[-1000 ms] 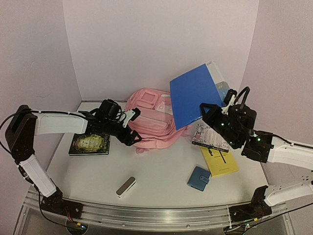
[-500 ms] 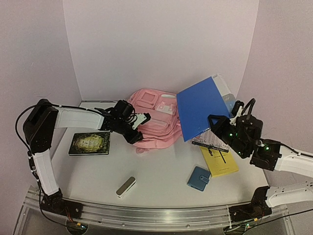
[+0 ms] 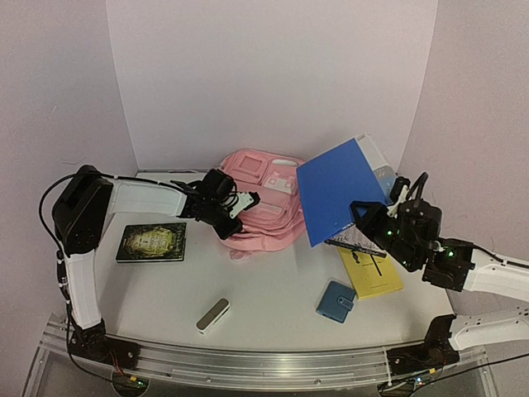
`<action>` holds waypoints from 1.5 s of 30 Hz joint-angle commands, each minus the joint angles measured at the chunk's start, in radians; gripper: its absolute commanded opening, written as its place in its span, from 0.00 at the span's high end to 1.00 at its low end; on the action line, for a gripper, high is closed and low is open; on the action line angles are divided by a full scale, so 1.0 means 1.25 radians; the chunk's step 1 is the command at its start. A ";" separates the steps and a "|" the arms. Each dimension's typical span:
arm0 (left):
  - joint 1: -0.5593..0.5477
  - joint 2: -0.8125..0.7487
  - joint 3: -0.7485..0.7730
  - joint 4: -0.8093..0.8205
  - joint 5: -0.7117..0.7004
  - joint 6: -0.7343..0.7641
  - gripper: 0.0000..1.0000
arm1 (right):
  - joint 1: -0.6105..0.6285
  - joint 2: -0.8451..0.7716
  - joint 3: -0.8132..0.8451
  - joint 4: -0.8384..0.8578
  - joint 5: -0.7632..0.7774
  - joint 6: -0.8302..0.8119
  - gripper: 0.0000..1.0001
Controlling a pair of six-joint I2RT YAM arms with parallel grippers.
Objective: Pack the student bag
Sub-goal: Place the files in the student bag.
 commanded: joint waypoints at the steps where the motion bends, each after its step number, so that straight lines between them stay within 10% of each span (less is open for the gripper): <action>1: -0.003 -0.007 0.042 -0.004 -0.011 0.001 0.79 | -0.002 -0.016 -0.002 0.034 0.004 0.008 1.00; 6: -0.011 -0.038 0.049 -0.009 -0.017 -0.007 1.00 | -0.002 -0.024 -0.007 0.021 -0.017 0.023 1.00; 29: -0.045 -0.150 0.292 -0.054 -0.032 -0.115 1.00 | -0.002 -0.298 0.014 -0.122 -0.374 0.032 1.00; 45: -0.052 -0.135 0.410 -0.056 0.001 -0.134 1.00 | -0.001 -0.199 -0.012 -0.058 -0.684 0.054 1.00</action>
